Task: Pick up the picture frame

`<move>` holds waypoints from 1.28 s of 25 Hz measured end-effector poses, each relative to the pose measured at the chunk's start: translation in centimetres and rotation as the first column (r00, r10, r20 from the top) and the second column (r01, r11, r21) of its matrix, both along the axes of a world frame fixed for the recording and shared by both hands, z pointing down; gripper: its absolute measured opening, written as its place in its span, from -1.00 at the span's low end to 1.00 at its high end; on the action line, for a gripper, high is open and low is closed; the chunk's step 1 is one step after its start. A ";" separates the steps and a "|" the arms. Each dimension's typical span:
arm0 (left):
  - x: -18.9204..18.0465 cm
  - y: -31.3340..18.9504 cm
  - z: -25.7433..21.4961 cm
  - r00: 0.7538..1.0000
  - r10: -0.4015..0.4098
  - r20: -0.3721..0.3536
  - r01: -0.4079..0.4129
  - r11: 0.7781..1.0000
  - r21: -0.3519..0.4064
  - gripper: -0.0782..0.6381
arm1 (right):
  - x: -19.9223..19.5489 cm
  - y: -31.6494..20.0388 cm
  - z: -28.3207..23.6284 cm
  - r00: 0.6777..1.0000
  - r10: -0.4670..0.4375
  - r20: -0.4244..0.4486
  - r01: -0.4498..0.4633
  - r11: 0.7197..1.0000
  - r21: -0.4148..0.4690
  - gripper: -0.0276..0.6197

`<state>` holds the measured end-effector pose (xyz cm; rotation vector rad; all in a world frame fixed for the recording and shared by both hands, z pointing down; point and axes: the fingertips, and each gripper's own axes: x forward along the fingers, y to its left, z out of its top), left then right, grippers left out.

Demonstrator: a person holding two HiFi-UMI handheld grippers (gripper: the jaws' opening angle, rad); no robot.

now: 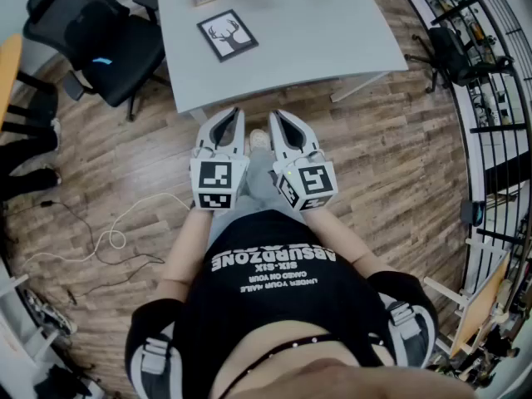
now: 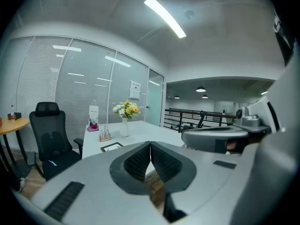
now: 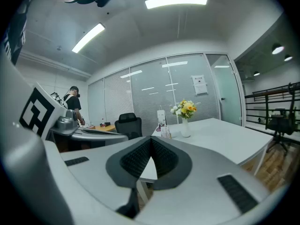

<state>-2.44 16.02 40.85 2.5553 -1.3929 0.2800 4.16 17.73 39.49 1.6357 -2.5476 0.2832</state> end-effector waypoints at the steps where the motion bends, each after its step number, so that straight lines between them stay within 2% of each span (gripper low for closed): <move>1: -0.1 0.0 0.0 1.000 -0.001 -0.003 0.001 1.000 0.000 -0.73 | -0.1 0.0 0.0 1.000 0.000 0.000 0.000 1.000 0.000 -0.87; 8: -0.4 -0.6 0.5 1.000 -0.012 -0.011 0.012 1.000 -0.021 -0.73 | -0.3 -0.4 0.1 1.000 -0.007 0.001 0.007 1.000 -0.007 -0.87; 15: -0.8 -2.9 1.7 1.000 -0.012 -0.012 0.012 0.998 -0.056 -0.73 | -0.7 -3.1 1.2 0.999 -0.023 0.037 0.024 0.999 -0.021 -0.87; 24: -1.0 -10.4 3.4 0.999 -0.028 0.034 0.031 0.993 -0.112 -0.73 | -0.4 -11.5 2.2 0.997 -0.039 0.060 0.042 0.998 -0.041 -0.87; 32: -2.4 -19.3 2.4 0.986 -0.162 0.042 0.165 0.983 -0.085 -0.72 | 0.0 -20.2 2.7 0.996 -0.066 0.052 0.070 0.995 -0.067 -0.84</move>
